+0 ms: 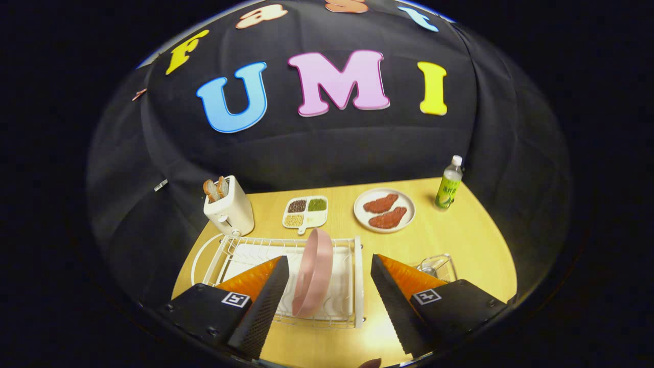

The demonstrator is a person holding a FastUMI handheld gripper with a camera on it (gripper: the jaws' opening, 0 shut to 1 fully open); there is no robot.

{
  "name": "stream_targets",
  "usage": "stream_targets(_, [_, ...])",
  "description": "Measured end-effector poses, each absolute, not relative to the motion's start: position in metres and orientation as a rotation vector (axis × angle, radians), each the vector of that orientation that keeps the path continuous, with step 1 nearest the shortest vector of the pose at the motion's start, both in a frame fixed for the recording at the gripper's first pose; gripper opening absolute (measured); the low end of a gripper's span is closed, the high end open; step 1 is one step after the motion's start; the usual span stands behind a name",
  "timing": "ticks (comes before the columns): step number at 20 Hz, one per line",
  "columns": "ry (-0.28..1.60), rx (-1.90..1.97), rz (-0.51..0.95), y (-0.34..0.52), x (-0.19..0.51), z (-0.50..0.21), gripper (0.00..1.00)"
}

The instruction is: Take the plate from the dish rack, then take the spoon from the basket and place it into the plate.

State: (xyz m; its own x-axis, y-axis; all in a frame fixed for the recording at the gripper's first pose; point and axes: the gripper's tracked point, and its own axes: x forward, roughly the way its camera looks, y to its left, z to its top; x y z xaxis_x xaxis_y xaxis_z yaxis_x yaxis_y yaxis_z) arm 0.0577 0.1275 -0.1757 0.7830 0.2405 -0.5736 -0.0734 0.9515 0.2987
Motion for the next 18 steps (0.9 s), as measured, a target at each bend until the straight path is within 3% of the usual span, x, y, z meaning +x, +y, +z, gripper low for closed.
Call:
stream_targets(7, [0.826,0.3,0.108,0.144,0.084,-0.247,0.9])
stream_targets(11, [0.875,0.237,0.096,0.156,0.088,-0.277,0.68])
stream_targets(14, [0.887,0.157,0.04,0.151,0.089,-0.284,0.37])
stream_targets(18, [0.888,0.061,0.007,0.152,0.092,-0.272,0.32])
